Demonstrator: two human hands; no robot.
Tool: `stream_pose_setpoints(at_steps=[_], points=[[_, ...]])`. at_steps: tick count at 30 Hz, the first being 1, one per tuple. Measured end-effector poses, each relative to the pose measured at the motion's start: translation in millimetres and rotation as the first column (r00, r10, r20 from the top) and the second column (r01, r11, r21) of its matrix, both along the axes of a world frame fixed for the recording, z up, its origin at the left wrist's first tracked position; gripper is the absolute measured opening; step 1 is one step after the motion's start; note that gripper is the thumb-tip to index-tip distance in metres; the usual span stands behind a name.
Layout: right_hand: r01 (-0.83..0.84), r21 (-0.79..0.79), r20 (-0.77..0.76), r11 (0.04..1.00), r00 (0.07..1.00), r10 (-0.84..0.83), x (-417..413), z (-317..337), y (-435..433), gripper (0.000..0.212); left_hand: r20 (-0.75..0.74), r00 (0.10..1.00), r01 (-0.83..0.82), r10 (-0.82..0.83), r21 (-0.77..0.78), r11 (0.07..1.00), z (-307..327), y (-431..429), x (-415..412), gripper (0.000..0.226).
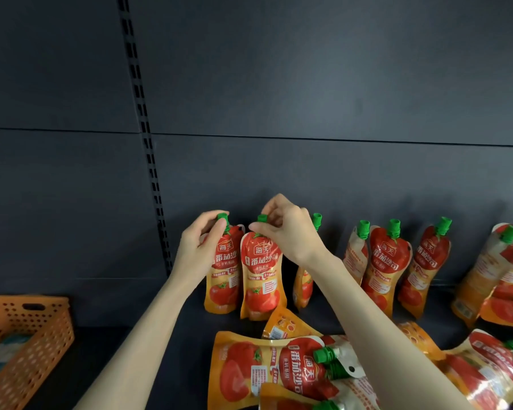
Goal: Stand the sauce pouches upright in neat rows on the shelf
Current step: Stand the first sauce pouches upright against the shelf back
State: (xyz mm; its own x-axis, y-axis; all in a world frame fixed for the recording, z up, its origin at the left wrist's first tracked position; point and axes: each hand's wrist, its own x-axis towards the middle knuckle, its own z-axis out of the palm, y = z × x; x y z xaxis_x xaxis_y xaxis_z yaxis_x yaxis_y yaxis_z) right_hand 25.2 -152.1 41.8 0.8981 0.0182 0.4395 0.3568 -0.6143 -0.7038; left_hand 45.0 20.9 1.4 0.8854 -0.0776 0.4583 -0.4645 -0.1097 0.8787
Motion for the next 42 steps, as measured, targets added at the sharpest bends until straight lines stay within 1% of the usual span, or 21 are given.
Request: stream_pose_setpoints(at_steps=[4,6,9,14,21,27,30,34,36,39,42], points=[[-0.095,-0.170,-0.071,0.981,0.994,0.084,-5,7,-5,0.026,0.029,0.999,-0.027,0.028,-0.040,0.999,-1,-5,-3,0.009],[-0.093,-0.195,-0.061,0.976,0.995,0.082,-4,8,-6,0.023,0.017,0.999,-0.029,0.030,-0.053,0.998,0,-4,-2,0.010],[-0.048,-0.177,-0.032,0.983,0.999,0.043,4,5,-8,0.018,-0.031,1.000,-0.007,0.004,-0.081,0.997,1,4,1,0.013],[-0.007,-0.203,-0.031,0.979,1.000,0.000,20,3,-9,0.014,-0.101,0.993,0.042,-0.056,-0.134,0.990,4,12,5,0.016],[0.024,-0.218,-0.041,0.976,0.999,-0.033,22,3,-11,0.017,-0.134,0.982,0.118,-0.133,-0.115,0.986,4,12,5,0.018],[-0.007,-0.207,-0.078,0.978,0.997,-0.009,26,9,-8,0.017,-0.140,0.974,0.162,-0.176,-0.106,0.981,3,8,5,0.018],[-0.023,-0.215,-0.105,0.976,0.994,0.000,27,12,-7,0.018,-0.150,0.972,0.165,-0.182,-0.116,0.979,2,9,5,0.019],[-0.056,-0.206,-0.155,0.977,0.988,0.023,24,17,-9,0.020,-0.171,0.969,0.157,-0.177,-0.125,0.980,0,10,4,0.027],[-0.073,-0.215,-0.176,0.974,0.984,0.035,23,18,-11,0.020,-0.182,0.967,0.154,-0.176,-0.129,0.980,-1,8,3,0.026],[-0.083,-0.228,-0.179,0.970,0.983,0.042,23,19,-11,0.019,-0.188,0.966,0.156,-0.180,-0.132,0.979,0,7,3,0.022],[-0.082,-0.234,-0.179,0.969,0.983,0.040,24,18,-10,0.020,-0.193,0.963,0.167,-0.186,-0.112,0.980,0,8,3,0.026]])
